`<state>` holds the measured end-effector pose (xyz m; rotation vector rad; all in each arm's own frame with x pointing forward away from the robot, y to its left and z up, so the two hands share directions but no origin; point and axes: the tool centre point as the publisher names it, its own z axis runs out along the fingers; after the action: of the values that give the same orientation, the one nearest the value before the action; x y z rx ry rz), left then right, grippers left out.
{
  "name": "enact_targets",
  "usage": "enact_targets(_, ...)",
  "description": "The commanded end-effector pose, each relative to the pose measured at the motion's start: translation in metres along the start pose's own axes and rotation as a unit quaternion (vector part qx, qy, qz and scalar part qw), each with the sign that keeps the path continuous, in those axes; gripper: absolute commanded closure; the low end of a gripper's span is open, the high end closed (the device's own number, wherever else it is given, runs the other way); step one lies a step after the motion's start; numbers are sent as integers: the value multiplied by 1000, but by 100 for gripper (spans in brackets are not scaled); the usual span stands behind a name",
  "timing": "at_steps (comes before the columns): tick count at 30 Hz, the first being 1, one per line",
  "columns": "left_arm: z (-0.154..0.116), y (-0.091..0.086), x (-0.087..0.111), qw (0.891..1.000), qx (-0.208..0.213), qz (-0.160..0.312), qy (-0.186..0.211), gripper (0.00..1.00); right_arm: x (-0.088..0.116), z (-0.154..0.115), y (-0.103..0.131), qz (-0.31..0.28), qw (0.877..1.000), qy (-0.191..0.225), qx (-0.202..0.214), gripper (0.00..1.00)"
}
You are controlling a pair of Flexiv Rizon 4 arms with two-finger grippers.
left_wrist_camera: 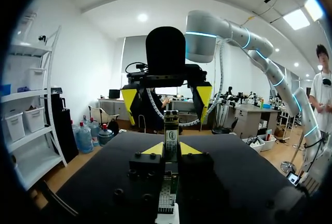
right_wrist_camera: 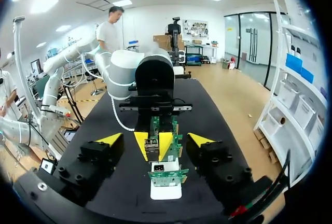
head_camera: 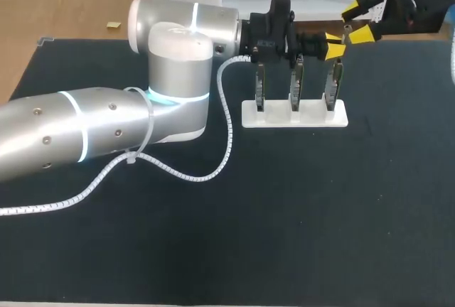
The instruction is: Pick up the optical module with the left hand, and insert it into the network port with the right hand.
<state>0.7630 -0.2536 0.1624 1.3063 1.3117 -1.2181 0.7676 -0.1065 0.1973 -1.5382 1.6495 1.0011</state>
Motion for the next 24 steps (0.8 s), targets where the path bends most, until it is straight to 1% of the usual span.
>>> enact_targets(1, 0, -1, 0, 1000, -2, 0, 0, 100, 1, 0, -1, -1, 1000, -2, -2, 100)
enact_targets(13, 0, -1, 0, 1000, -2, 0, 0, 100, 1, 0, -1, -2, 1000, 1, -2, 100)
enact_targets(14, 0, -1, 0, 1000, -2, 0, 0, 94, 0, 0, -1, -3, 1000, 1, -3, 100)
enact_targets(15, 0, -1, 0, 1000, -2, 0, 0, 52, 0, 0, -1, -4, 1000, 2, -3, 100)
enact_targets(16, 0, -1, 0, 1000, -2, 0, 0, 0, 0, 0, -1, -4, 1000, 2, -3, 100)
enact_targets(24, 0, -1, 0, 1000, -2, 0, 0, 0, -1, 1, 0, -5, 1000, 2, -5, 100)
